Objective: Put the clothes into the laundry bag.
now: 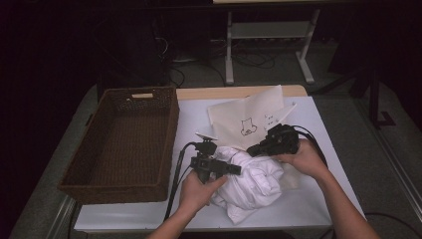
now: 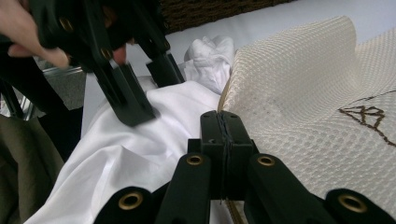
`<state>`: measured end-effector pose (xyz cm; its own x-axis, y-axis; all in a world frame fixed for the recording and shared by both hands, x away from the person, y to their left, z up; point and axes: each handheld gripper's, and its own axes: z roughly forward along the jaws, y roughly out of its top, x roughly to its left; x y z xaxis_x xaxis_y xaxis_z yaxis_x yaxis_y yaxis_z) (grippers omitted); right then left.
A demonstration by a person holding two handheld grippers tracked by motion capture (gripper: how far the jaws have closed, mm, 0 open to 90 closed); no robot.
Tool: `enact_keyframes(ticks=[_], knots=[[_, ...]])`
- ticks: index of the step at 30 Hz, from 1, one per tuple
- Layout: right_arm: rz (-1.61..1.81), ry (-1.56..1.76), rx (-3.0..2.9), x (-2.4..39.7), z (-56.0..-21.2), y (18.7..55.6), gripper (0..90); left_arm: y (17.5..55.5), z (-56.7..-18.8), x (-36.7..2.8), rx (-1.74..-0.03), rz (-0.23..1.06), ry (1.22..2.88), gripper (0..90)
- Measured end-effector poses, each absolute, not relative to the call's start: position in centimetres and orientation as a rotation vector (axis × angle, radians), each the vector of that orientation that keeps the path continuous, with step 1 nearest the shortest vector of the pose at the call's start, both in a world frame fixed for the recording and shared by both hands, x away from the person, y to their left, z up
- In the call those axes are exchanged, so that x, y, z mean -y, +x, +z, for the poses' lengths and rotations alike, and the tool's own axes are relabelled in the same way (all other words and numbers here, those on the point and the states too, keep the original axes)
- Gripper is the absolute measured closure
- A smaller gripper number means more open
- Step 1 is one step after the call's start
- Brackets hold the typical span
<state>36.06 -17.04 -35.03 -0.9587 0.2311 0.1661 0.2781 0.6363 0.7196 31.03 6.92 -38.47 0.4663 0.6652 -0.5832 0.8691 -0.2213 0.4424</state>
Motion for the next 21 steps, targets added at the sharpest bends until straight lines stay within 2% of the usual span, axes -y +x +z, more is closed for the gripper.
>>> enact_keyframes(ticks=[2, 5, 7, 13, 21], knots=[[-1.231, -0.435, 2.791, 17.0, -35.2, 36.1, 88.9, 31.3, -39.0, -6.5, -1.261, -0.369, 1.978, 55.8], [-1.225, -0.436, 2.791, 16.9, -35.3, 36.1, 88.9, 31.8, -39.8, -5.8, -1.216, -0.38, 1.983, 74.9], [-1.218, -0.43, 2.792, 16.7, -35.4, 36.1, 88.9, 31.9, -39.9, -5.3, -1.195, -0.369, 1.974, 81.7], [-1.218, -0.423, 2.783, 16.6, -35.8, 36.2, 88.9, 31.4, -39.4, -4.8, -1.15, -0.371, 1.898, 85.2], [-1.242, -0.402, 2.763, 17.1, -35.1, 35.4, 89.0, 31.8, -39.4, -5.4, -1.235, -0.308, 1.769, 86.3]])
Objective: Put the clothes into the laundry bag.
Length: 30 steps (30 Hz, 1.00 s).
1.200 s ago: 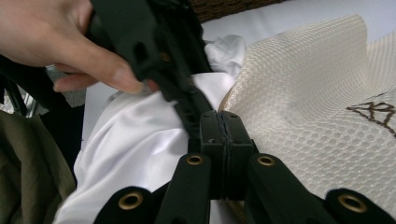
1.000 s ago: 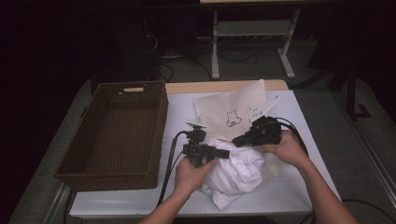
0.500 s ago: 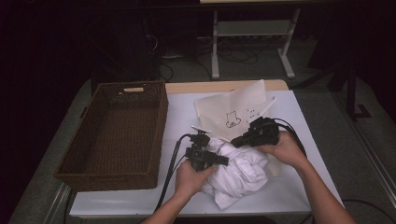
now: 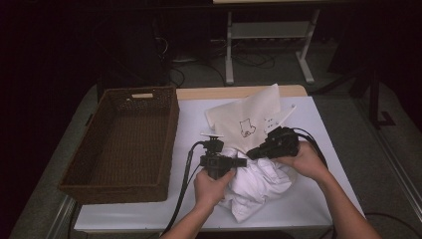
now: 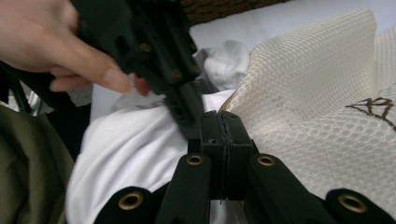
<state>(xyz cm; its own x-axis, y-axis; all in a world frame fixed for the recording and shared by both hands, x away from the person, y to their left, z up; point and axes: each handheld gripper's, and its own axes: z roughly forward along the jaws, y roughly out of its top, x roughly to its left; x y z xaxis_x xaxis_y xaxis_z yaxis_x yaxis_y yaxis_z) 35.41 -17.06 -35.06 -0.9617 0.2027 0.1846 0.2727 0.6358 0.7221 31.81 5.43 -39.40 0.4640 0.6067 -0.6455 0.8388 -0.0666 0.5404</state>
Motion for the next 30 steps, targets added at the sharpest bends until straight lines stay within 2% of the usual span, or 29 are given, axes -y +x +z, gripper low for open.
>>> enact_keyframes(ticks=[8, 18, 25, 29, 30], knots=[[-1.219, -0.403, 2.773, 17.4, -34.8, 35.0, 88.9, 31.9, -39.7, -5.5, -1.251, -0.302, 1.764, 83.6], [-1.212, -0.415, 2.784, 17.3, -35.1, 35.4, 88.9, 30.6, -37.5, -7.6, -1.225, -0.277, 1.881, 54.8], [-1.215, -0.441, 2.783, 17.3, -35.2, 35.8, 88.9, 30.2, -39.0, -6.5, -1.216, -0.412, 2.002, 37.6], [-1.197, -0.434, 2.795, 16.9, -35.4, 35.7, 88.9, 30.8, -40.3, -5.3, -1.213, -0.439, 2.013, 37.7], [-1.183, -0.435, 2.8, 16.9, -35.5, 35.7, 88.9, 30.9, -40.4, -5.1, -1.206, -0.435, 2.016, 42.8]])
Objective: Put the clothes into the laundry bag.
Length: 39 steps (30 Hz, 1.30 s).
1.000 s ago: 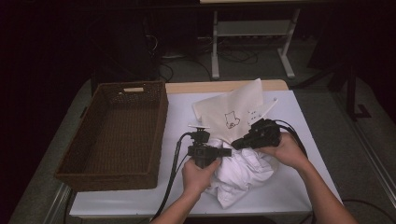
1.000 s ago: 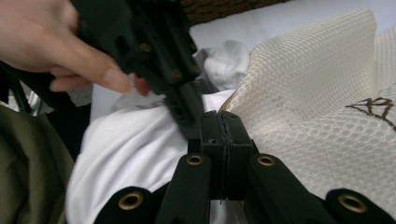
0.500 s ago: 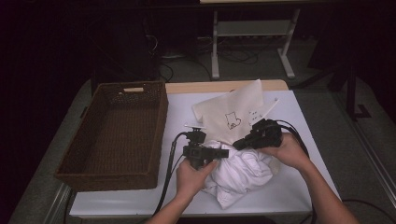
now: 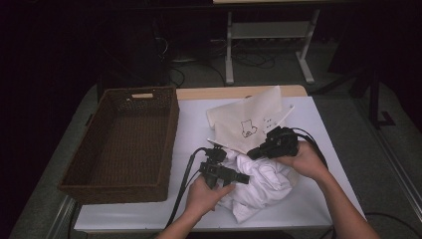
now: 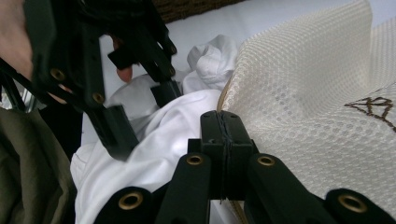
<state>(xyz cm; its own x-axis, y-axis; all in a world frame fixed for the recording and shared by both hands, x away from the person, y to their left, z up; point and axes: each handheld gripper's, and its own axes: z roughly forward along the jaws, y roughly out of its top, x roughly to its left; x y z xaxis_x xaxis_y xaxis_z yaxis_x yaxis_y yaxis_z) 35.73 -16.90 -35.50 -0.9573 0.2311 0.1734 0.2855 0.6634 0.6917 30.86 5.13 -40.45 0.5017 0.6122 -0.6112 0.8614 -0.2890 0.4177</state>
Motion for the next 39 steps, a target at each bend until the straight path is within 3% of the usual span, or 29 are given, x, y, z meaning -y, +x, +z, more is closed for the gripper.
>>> enact_keyframes(ticks=[5, 8, 21, 28, 32, 36, 39], knots=[[-1.174, -0.432, 2.802, 16.8, -35.6, 35.8, 88.9, 31.7, -41.3, -4.7, -1.171, -0.435, 2.003, 78.8], [-1.167, -0.427, 2.809, 16.7, -35.7, 35.7, 88.9, 31.5, -41.1, -4.6, -1.149, -0.405, 1.994, 83.9], [-1.239, -0.409, 2.772, 17.4, -34.6, 35.2, 88.9, 30.3, -38.3, -4.1, -1.087, -0.368, 1.907, 85.5], [-1.221, -0.375, 2.785, 17.2, -33.9, 34.5, 89.0, 31.5, -39.6, -3.9, -1.184, -0.308, 1.844, 85.4], [-1.21, -0.396, 2.776, 17.3, -34.4, 34.8, 89.0, 32.1, -40.4, -4.3, -1.221, -0.346, 1.788, 84.9], [-1.207, -0.4, 2.774, 17.4, -34.7, 35.1, 88.9, 31.6, -39.8, -4.6, -1.195, -0.327, 1.821, 77.5], [-1.211, -0.411, 2.776, 17.6, -34.7, 35.2, 88.9, 31.1, -39.3, -5.0, -1.188, -0.33, 1.852, 63.2]])
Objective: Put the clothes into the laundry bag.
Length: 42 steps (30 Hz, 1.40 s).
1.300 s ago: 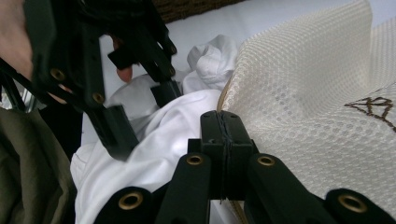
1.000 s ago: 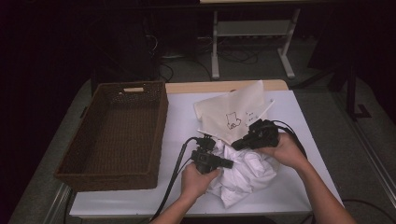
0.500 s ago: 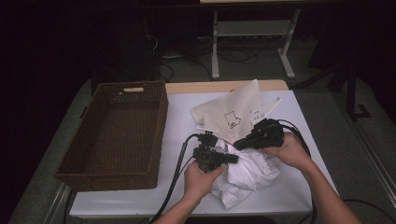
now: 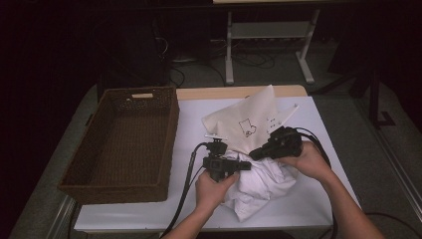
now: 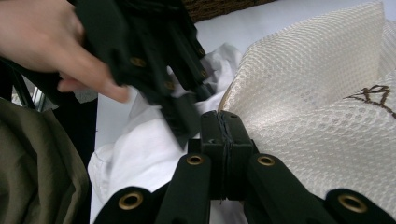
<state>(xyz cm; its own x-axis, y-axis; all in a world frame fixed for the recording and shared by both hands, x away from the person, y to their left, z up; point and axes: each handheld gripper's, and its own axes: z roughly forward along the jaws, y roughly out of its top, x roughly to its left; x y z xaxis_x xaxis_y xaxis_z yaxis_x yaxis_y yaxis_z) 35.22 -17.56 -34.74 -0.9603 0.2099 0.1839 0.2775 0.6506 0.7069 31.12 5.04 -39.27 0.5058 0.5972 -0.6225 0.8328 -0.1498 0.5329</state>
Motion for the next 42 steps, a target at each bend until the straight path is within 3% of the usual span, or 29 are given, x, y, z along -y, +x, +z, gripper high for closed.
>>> enact_keyframes(ticks=[8, 18, 21, 24, 26, 42], knots=[[-1.216, -0.441, 2.785, 18.0, -34.7, 35.4, 88.9, 29.5, -38.3, -6.0, -1.175, -0.313, 1.954, 46.6], [-1.199, -0.436, 2.802, 17.7, -34.9, 35.5, 88.9, 30.0, -40.1, -4.1, -1.191, -0.387, 2.005, 41.7], [-1.183, -0.439, 2.808, 17.5, -35.0, 35.5, 88.9, 30.8, -40.7, -3.5, -1.193, -0.394, 1.991, 47.8], [-1.169, -0.433, 2.816, 17.5, -35.2, 35.5, 88.9, 31.4, -41.1, -3.6, -1.183, -0.4, 1.965, 74.6], [-1.163, -0.433, 2.818, 17.4, -35.3, 35.4, 88.8, 31.6, -41.1, -3.6, -1.168, -0.382, 1.958, 81.9], [-1.243, -0.319, 2.753, 16.8, -33.3, 33.7, 89.0, 28.2, -37.4, -4.9, -1.071, -0.341, 1.9, 84.9]])
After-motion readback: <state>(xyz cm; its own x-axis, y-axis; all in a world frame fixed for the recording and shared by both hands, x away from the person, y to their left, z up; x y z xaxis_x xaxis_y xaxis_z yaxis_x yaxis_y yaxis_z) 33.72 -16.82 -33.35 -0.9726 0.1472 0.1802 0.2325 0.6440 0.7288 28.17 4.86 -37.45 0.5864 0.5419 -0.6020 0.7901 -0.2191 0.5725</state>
